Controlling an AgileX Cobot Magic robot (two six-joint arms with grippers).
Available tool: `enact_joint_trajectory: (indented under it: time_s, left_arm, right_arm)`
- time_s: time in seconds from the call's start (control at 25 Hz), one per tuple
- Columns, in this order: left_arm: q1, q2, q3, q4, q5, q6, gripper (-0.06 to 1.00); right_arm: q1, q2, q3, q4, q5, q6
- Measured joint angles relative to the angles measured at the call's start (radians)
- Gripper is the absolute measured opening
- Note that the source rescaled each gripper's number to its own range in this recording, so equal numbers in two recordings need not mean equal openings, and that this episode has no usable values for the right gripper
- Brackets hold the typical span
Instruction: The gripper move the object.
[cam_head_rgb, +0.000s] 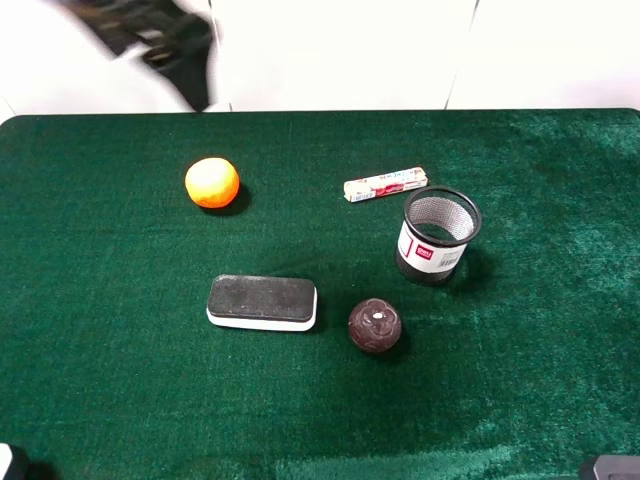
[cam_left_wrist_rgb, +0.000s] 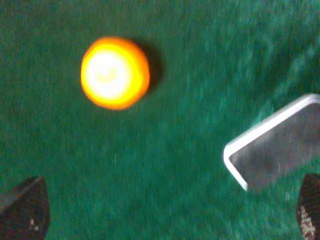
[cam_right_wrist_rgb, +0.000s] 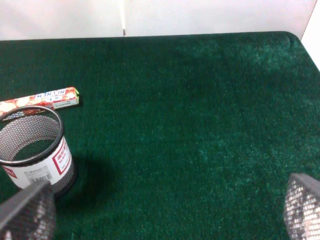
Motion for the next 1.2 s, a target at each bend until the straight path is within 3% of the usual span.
enact_joint_trajectory:
  time_s: [0.16,0.56,0.92,1.2]
  left_arm:
    - [0.044,-0.235,0.211,0.019,0.000,-0.063,1.00]
    - [0.111,-0.734,0.632,0.012,0.000,-0.116,1.00]
    - [0.111,-0.984,0.849,-0.075,-0.003,-0.123,1.00]
    - [0.149,-1.011,0.886,-0.057,-0.084,-0.126,1.00]
  right_arm:
    - [0.000,0.000,0.000,0.000,0.000,0.000]
    - [0.000,0.000,0.000,0.000,0.000,0.000]
    - [0.000,0.000,0.000,0.000,0.000,0.000]
    - [0.000,0.000,0.000,0.000,-0.001,0.000]
